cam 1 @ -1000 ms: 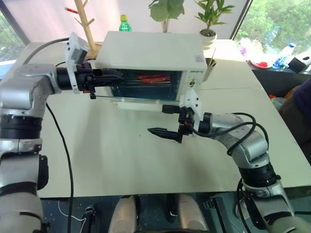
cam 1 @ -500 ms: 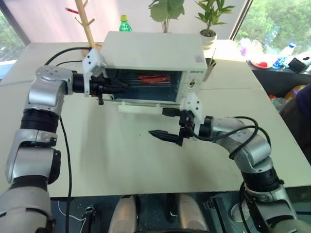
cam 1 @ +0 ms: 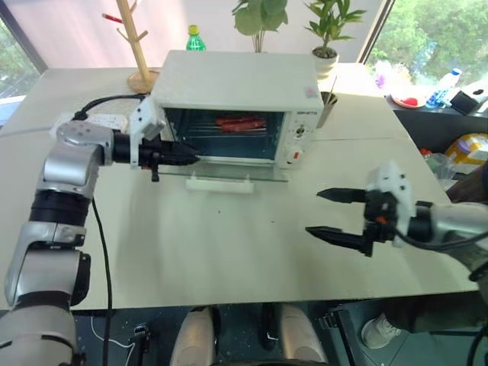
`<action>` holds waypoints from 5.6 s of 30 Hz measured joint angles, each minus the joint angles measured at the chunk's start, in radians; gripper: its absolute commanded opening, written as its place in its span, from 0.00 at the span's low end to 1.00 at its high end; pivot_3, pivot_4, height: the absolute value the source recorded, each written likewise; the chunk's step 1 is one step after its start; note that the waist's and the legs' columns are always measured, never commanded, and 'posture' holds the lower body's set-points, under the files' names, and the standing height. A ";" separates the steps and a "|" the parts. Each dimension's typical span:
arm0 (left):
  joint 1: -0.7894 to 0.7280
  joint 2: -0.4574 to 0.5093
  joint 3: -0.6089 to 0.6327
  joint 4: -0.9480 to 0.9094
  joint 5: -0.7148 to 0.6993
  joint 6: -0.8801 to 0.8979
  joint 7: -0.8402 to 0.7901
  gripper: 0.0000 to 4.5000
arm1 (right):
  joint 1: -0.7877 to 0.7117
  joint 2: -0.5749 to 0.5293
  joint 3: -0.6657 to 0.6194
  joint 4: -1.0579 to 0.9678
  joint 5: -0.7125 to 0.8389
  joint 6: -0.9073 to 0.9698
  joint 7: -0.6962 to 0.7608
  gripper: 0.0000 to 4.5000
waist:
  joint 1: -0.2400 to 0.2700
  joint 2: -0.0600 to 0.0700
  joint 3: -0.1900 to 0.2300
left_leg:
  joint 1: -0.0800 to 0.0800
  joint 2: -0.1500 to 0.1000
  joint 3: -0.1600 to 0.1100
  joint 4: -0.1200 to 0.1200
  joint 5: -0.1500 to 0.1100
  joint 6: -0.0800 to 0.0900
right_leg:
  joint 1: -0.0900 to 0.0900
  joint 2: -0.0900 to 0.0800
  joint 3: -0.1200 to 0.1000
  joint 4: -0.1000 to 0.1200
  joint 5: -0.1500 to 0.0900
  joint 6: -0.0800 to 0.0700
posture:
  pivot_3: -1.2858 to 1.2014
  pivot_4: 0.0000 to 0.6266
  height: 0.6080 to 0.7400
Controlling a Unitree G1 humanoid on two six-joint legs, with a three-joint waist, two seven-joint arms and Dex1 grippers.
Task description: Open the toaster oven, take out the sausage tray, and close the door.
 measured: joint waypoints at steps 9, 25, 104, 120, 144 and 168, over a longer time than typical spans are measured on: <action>0.180 0.011 0.012 -0.127 0.036 -0.042 0.094 0.23 | -0.117 0.017 -0.011 0.095 0.007 0.004 -0.128 1.00 | 0.006 0.000 0.000 | -0.001 -0.001 0.000 0.000 0.000 0.000 | 0.000 -0.002 0.000 -0.001 0.000 0.000 | 0.52 0.24 0.82; 0.227 -0.044 0.076 -0.181 -0.015 0.068 0.247 0.23 | -0.289 0.086 0.245 0.130 -0.129 -0.096 -0.218 1.00 | 0.003 -0.001 -0.001 | -0.002 0.000 -0.001 0.000 0.000 0.000 | -0.001 -0.001 0.000 0.000 0.000 0.000 | 0.52 0.24 0.82; -0.021 0.066 0.113 0.009 -0.210 0.245 0.190 1.00 | -1.134 0.844 0.908 1.845 -1.377 -1.337 -0.723 0.02 | -0.030 -0.001 0.000 | -0.002 -0.002 -0.001 -0.001 0.002 -0.004 | -0.004 -0.002 0.000 0.010 0.000 0.000 | 0.52 0.24 0.82; -0.136 0.033 0.073 0.219 -0.099 0.123 0.062 1.00 | -0.907 0.764 0.855 1.428 -1.344 -1.257 -0.562 0.70 | -0.025 -0.001 0.000 | -0.002 -0.002 -0.001 0.000 0.003 -0.005 | -0.004 -0.002 0.000 0.012 0.000 0.000 | 0.52 0.24 0.82; -0.122 0.033 0.089 0.181 -0.087 0.146 0.076 1.00 | -1.081 0.863 0.893 1.716 -1.419 -1.277 -0.658 0.28 | -0.027 -0.001 0.000 | -0.002 -0.002 -0.001 0.000 0.003 -0.005 | -0.004 -0.002 0.000 0.012 0.000 0.000 | 0.52 0.24 0.82; -0.147 0.008 0.088 0.226 -0.078 0.130 0.054 1.00 | -0.969 0.801 0.889 1.481 -1.429 -1.219 -0.581 0.01 | -0.018 -0.002 0.000 | -0.002 -0.002 -0.002 0.000 0.003 -0.005 | -0.004 -0.003 0.000 0.011 0.000 0.000 | 0.52 0.24 0.82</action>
